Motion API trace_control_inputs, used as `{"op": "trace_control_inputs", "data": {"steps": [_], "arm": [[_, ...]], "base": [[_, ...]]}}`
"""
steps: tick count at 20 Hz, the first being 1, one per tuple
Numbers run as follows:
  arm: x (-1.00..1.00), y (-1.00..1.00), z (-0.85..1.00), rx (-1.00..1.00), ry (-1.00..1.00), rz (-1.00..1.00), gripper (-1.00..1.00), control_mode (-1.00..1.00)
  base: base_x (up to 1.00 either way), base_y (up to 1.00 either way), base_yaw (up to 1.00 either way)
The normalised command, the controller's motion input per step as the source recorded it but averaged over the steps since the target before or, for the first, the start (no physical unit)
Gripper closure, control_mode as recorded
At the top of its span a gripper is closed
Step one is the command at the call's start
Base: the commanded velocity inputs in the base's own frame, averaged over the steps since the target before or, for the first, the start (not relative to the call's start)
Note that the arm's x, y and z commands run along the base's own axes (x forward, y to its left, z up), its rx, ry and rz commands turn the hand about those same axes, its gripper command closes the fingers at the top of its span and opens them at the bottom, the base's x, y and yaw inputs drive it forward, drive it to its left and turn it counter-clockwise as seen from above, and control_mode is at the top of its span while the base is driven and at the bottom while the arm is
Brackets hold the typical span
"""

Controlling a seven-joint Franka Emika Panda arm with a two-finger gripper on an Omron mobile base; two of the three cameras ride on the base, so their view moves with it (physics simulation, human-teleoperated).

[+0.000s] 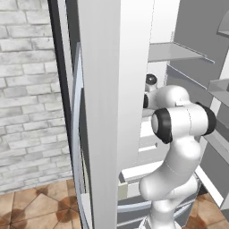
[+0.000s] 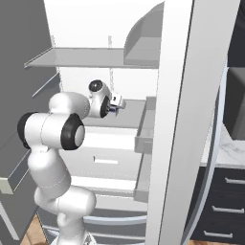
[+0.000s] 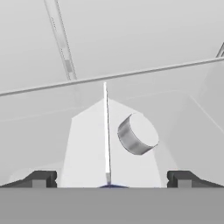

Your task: Take a sugar cube from the saucer and place it inside the coffee. Then, grab milk from the fridge and place it next to the coffee on the counter to sweeten the coffee.

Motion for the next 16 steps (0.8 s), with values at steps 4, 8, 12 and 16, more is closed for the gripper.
{"op": "trace_control_inputs", "data": {"steps": [4, 8, 12, 16], "arm": [[0.21, 0.00, -0.05, 0.00, -0.04, 0.00, -1.00, -1.00], [0.21, 0.00, 0.00, 0.00, -0.01, 0.00, -1.00, -1.00], [0.09, 0.00, 0.00, 0.00, 0.00, 0.00, 1.00, -1.00], [0.00, 0.00, 0.00, 0.00, 0.00, 0.00, 1.00, -1.00]], "base": [[0.00, 0.00, 0.00], [0.00, 0.00, 0.00], [0.00, 0.00, 0.00], [0.00, 0.00, 0.00]]}}
